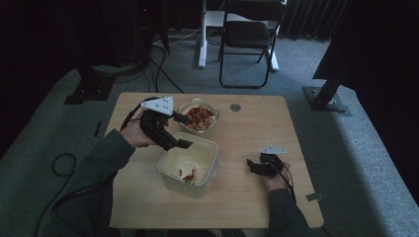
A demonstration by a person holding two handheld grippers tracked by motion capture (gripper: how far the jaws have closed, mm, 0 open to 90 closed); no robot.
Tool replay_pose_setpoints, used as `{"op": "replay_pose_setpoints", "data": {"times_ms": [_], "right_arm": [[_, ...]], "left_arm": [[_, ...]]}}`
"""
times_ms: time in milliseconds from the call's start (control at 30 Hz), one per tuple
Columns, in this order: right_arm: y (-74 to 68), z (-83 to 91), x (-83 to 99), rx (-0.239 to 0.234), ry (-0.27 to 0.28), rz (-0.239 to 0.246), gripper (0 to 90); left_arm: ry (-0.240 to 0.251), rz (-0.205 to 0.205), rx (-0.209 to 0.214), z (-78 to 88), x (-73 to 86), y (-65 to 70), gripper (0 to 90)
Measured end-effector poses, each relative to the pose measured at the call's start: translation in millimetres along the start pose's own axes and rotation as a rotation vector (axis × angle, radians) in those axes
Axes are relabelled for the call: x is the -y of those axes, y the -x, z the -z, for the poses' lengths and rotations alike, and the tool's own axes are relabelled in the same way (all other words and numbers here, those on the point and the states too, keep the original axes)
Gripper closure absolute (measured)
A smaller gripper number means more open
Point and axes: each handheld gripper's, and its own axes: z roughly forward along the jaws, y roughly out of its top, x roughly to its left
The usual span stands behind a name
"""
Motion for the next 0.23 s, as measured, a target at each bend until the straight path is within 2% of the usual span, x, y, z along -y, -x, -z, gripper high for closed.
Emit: {"op": "replay_pose_setpoints", "data": {"times_ms": [233], "right_arm": [[0.1, -0.1, -0.1, 0.0, 0.0, 0.001, 31.0]], "left_arm": [[0.022, 0.013, -0.019, 2.8, 1.9, -2.9, 12.3]]}}
